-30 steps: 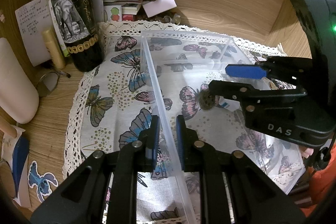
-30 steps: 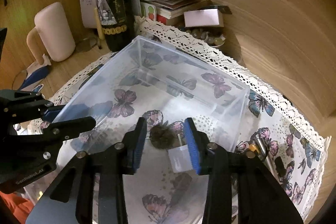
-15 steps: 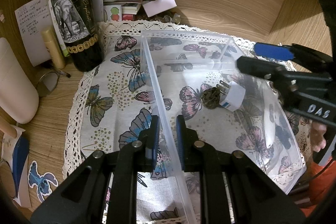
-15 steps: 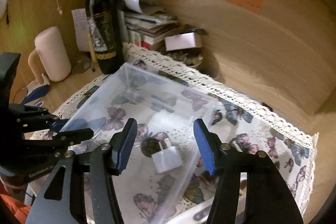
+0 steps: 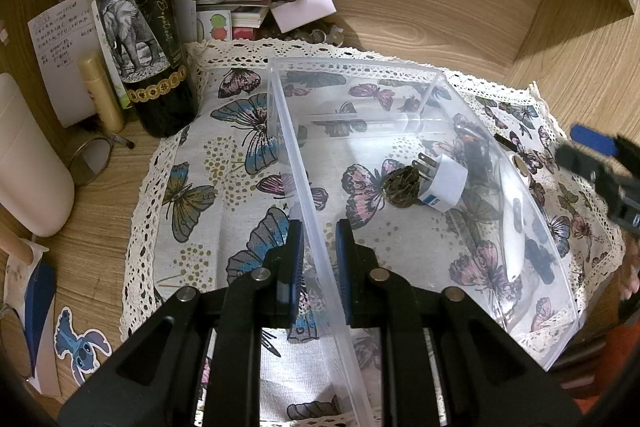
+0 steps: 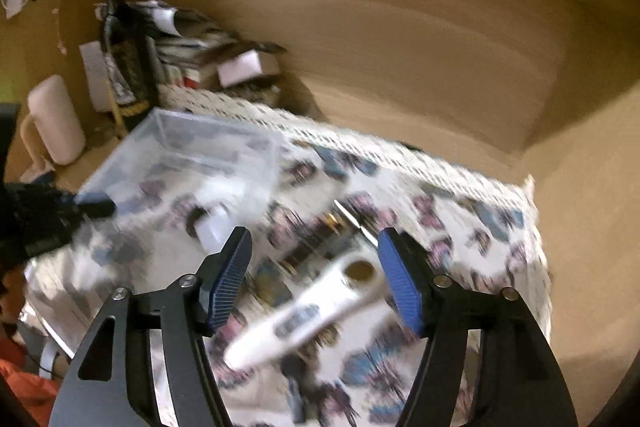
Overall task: Organize rigid objects
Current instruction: 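Grasp the black plug-shaped piece with the right tool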
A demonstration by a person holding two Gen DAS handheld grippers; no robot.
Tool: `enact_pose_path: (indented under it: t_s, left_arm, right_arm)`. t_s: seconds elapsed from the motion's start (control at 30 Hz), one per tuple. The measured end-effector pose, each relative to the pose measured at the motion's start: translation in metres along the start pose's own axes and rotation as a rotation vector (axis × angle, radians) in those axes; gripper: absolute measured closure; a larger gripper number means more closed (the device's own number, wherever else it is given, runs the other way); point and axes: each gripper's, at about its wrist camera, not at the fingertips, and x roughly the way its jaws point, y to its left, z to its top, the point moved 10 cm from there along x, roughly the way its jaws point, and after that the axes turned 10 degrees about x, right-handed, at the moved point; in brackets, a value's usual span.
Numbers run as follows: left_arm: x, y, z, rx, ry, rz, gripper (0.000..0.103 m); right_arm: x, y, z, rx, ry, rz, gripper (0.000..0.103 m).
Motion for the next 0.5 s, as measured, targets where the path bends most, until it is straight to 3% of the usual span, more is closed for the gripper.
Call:
enact_pose_path:
  t_s: [0.2, 0.5]
  left_arm:
    - [0.0, 0.0, 0.0, -0.001, 0.0, -0.001, 0.087]
    - [-0.001, 0.001, 0.0, 0.0, -0.002, -0.001, 0.087]
  right_arm:
    - [0.002, -0.015, -0.039, 0.057, 0.065, -0.029, 0.041]
    - [0.017, -0.016, -0.097, 0.163, 0.21, 0.033, 0.041]
